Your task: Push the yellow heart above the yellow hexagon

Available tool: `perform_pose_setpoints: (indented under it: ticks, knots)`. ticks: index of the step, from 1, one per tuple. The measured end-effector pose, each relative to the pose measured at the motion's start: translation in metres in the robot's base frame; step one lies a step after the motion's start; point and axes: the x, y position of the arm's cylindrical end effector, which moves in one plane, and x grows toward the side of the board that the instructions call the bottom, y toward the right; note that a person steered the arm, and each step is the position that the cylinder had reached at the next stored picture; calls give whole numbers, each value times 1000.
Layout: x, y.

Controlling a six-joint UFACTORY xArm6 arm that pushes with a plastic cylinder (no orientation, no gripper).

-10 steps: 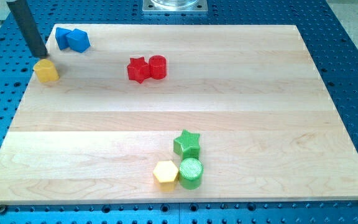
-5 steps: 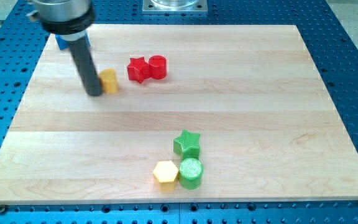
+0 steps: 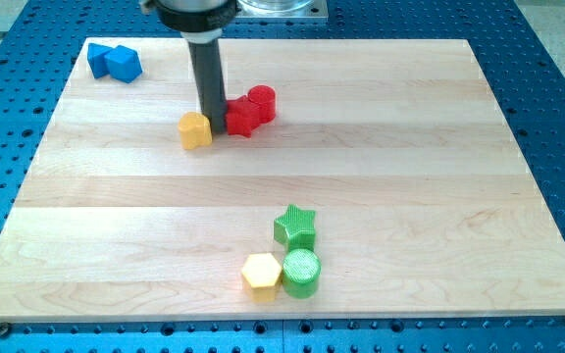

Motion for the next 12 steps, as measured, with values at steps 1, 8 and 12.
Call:
perform_pose_setpoints:
  ticks: [1,8,12]
  knots:
    - [40,4]
    - [28,-22]
    - [83,-59]
